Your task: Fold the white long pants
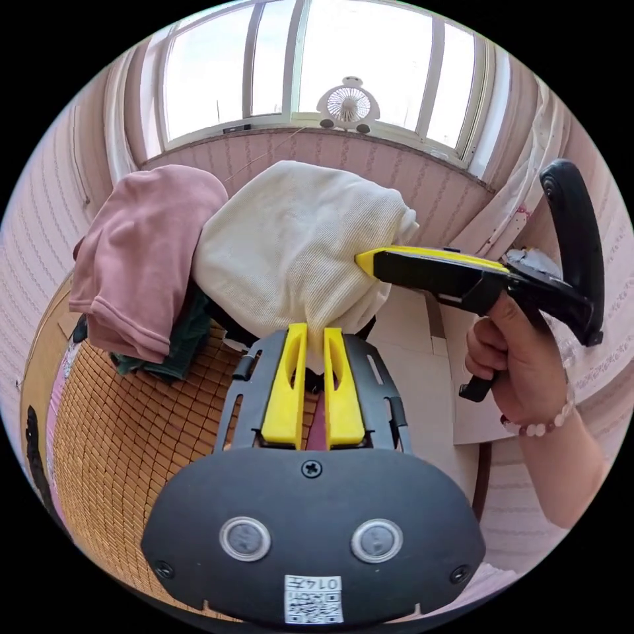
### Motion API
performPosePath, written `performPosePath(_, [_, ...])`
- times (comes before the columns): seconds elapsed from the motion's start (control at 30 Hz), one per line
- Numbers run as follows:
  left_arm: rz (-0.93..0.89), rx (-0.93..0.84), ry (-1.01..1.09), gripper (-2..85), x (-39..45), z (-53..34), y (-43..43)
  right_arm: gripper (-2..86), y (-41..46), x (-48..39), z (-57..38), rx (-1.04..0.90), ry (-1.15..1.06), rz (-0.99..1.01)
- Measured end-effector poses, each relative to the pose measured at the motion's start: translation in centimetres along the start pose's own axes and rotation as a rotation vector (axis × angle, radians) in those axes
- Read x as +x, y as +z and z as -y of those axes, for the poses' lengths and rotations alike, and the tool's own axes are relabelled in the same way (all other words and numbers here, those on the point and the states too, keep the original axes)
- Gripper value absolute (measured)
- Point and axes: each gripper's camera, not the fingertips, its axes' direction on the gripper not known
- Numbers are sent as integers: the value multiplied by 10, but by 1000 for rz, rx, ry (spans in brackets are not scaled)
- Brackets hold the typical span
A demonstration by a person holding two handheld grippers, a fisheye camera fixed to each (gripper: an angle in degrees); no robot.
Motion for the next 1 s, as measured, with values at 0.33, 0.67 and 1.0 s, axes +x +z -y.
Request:
performPosePath(0.33, [-124,487,-109,4,-30,-111,-226,4,-140,-147,3,312,-381,318])
performPosePath(0.67, [331,746,-354,-6,-89,-336,-482,0,-120,-432,-17,155,-743,983])
performPosePath(1.0, [571,565,-343,1,-132,-422,-590,1,-57,-538,-40,87,-617,1110])
